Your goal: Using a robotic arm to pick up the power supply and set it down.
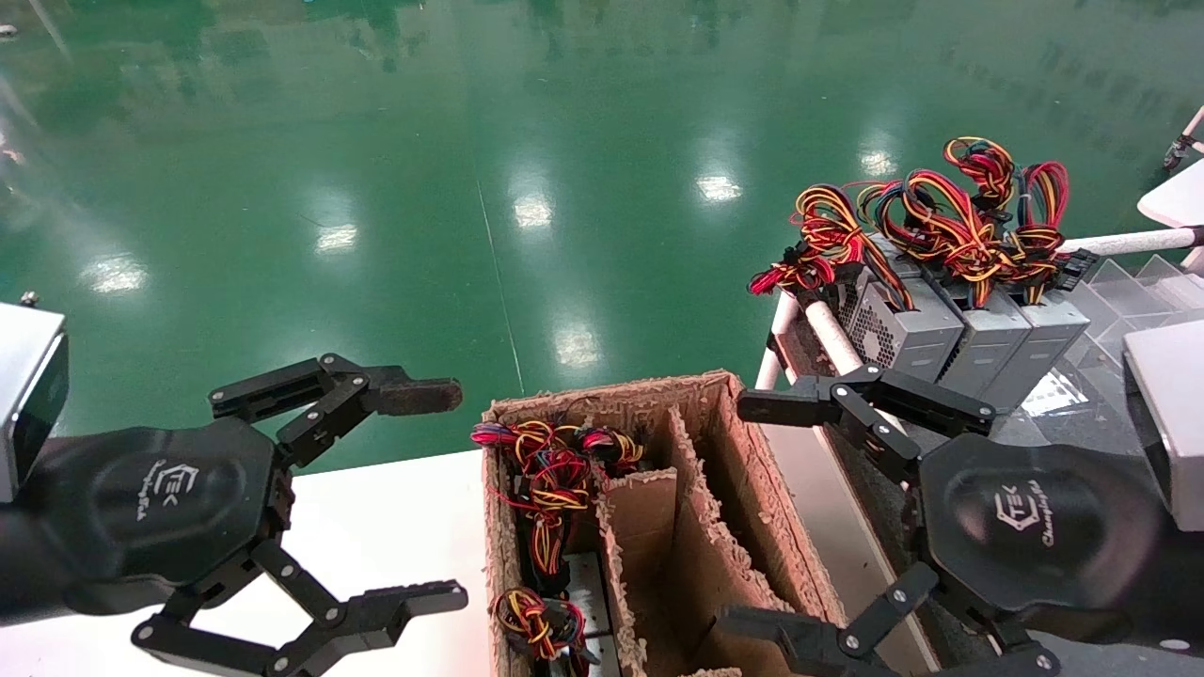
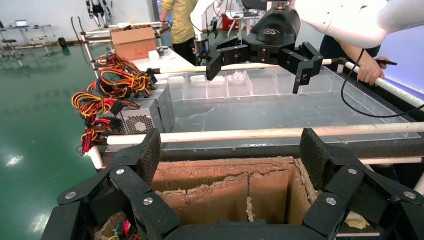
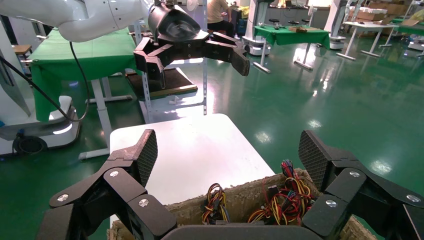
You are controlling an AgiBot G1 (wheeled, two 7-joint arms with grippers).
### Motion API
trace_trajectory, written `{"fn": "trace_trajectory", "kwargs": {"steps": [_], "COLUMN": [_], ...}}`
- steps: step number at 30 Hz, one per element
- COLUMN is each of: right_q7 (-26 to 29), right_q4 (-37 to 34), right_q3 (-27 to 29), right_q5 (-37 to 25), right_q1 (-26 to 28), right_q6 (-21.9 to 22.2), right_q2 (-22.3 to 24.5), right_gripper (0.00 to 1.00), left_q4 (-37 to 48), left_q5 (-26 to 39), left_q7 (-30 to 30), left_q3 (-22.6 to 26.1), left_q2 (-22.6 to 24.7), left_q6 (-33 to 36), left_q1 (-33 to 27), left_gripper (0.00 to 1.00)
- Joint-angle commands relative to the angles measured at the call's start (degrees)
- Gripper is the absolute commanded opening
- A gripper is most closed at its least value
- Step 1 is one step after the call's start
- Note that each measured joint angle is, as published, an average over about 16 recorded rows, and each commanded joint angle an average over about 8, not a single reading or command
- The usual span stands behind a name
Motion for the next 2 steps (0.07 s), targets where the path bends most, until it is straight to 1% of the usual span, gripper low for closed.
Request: {"fn": "trace_trajectory", "kwargs": {"steps": [1,2], "right_q7": [-0.01,-0.01], "right_q4": [-0.02,-0.02], "right_q3": [-0.01,-0.01], "right_q5": [-0.01,-0.01], "right_q1": [0.01,0.01], "right_q6": [0.01,0.02], "right_q2": [-0.01,-0.01], "right_gripper": [1.0,1.0], "left_q4": [0.0,0.0], "left_q5": [0.0,0.0], "left_q7": [0.0,0.0], "left_q3": [0.0,0.0], "left_q2": [0.0,0.0], "left_q6": [0.0,0.0], "left_q1": [0.0,0.0], "left_gripper": [1.0,1.0]}}
